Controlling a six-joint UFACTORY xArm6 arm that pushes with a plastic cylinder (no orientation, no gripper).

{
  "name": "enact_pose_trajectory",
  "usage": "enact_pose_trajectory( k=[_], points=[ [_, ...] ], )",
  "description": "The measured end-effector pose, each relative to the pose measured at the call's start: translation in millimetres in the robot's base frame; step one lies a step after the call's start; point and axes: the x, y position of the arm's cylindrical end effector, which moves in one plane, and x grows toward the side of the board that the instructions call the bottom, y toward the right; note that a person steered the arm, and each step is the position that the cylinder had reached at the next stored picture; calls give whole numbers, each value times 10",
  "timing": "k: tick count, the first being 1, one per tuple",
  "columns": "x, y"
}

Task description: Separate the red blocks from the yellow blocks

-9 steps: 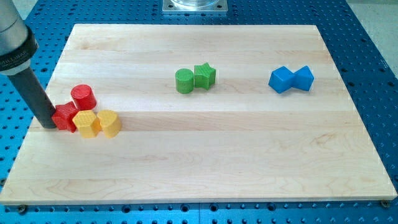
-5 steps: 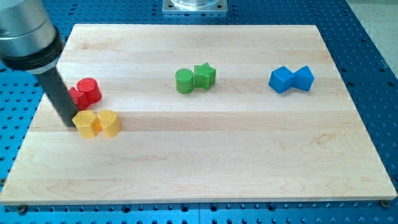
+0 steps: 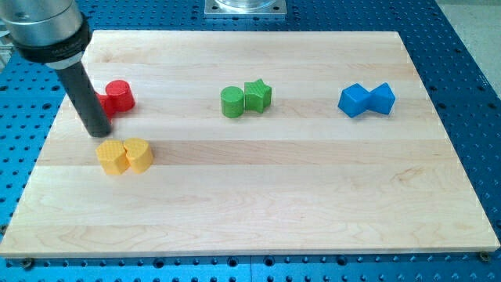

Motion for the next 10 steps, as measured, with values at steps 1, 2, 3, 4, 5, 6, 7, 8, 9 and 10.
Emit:
enact_pose_trajectory(
  k=[1,2,3,4,5,6,7,8,9,10],
  points=[
    [123,-220],
    [229,-416],
    [234,-774],
    [199,-816],
    [10,-673],
    [-252,-469],
    [-455,-332],
    [-511,-305],
    [-510,-305],
    [-503,-305]
  ],
)
